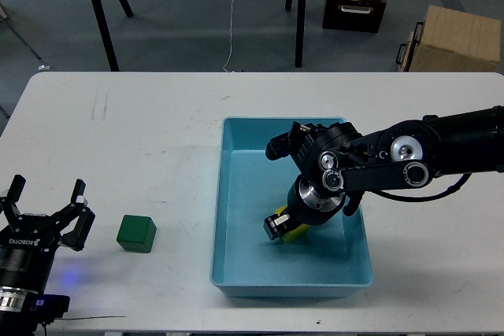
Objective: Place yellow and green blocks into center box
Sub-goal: 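Lift the yellow cube with the right gripper and lower it into the tub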
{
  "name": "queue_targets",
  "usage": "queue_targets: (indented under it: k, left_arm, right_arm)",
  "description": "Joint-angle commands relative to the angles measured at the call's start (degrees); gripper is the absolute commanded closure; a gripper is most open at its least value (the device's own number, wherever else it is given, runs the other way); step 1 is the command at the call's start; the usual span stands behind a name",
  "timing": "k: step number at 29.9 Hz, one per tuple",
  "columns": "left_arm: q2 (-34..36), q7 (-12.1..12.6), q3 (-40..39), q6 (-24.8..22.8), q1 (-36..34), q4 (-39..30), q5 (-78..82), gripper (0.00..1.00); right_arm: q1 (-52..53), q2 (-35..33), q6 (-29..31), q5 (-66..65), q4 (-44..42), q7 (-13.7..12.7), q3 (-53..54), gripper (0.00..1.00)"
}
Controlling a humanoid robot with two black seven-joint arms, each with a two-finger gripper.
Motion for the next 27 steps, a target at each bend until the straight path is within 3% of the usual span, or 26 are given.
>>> queue_targets:
  k: [1, 6, 14, 16, 18, 19, 20, 27]
  left_arm:
    - [0.0, 0.0, 0.0, 0.0, 0.0, 0.0, 0.0, 0.00]
    - [0.0, 0.0, 0.0, 0.0, 0.0, 0.0, 0.0, 0.00]
    - [0.0, 0.0, 0.0, 0.0, 0.0, 0.0, 0.0, 0.00]
    - [0.0, 0.1, 0.0, 0.0, 0.0, 0.0, 0.0, 0.00]
    - [0.0, 0.1, 0.0, 0.0, 0.0, 0.0, 0.0, 0.00]
    - [0.0, 0.1, 0.0, 0.0, 0.0, 0.0, 0.0, 0.00]
    - [0.0, 0.1, 0.0, 0.0, 0.0, 0.0, 0.0, 0.00]
    - [0.0, 0.1, 0.0, 0.0, 0.0, 0.0, 0.0, 0.00]
  right_arm:
    - [0.0, 0.1, 0.0, 0.0, 0.0, 0.0, 0.1, 1.00]
    - [0.0, 0.4, 0.0, 0.0, -0.1, 0.0, 0.1, 0.98]
    - [0.0, 0.2, 0.0, 0.1, -0.1, 0.0, 0.2, 0.63]
    - [0.0, 0.1, 0.0, 0.1, -0.1, 0.0, 0.2, 0.34]
    - [0.0, 0.2, 0.0, 0.1, -0.1, 0.0, 0.2, 0.20]
    - [0.0, 0.3, 0.0, 0.1, -0.1, 0.0, 0.2, 0.06]
    - [0.0, 0.3, 0.0, 0.1, -0.2, 0.0, 0.2, 0.03]
    - [0.0, 0.3, 0.0, 0.1, -0.1, 0.0, 0.2, 0.03]
